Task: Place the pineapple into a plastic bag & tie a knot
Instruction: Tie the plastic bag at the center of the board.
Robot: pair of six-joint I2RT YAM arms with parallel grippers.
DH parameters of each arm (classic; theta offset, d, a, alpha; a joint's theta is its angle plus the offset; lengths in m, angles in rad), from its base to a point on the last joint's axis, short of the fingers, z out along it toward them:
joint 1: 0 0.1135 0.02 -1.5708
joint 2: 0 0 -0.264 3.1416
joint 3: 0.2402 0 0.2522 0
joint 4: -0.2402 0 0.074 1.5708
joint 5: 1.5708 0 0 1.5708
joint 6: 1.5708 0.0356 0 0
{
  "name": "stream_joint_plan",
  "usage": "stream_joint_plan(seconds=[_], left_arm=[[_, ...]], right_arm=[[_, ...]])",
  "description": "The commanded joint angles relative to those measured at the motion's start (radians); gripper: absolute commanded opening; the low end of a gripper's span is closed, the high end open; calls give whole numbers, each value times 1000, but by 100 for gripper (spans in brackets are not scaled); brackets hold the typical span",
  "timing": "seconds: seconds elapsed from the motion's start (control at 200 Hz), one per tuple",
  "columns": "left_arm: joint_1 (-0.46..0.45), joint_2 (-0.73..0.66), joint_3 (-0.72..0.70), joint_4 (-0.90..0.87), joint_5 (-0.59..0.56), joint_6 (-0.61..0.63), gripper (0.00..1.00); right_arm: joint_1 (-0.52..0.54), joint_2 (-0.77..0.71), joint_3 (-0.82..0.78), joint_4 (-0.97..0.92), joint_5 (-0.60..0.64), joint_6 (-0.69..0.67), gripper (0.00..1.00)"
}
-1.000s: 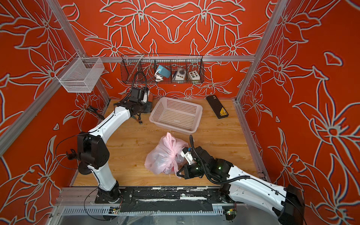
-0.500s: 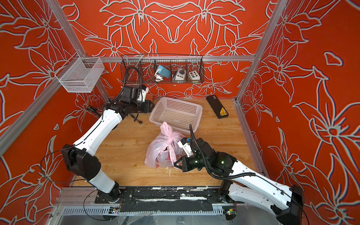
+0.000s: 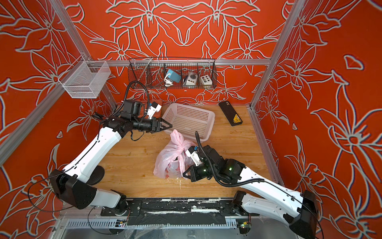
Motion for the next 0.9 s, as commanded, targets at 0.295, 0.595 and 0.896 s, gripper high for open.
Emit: stream_joint_plan(seconds=[0.295, 0.595, 0.896], left_arm=[[-91, 72, 20, 34, 74, -64, 75], [-134, 69, -49, 63, 80, -96, 61], [-136, 104, -3, 59, 98, -107, 39]], right_arm=[[-1, 4, 20, 20, -27, -7, 0], [-2, 6, 32, 19, -29, -14, 0], [-2, -3, 23, 22, -30, -12, 0]])
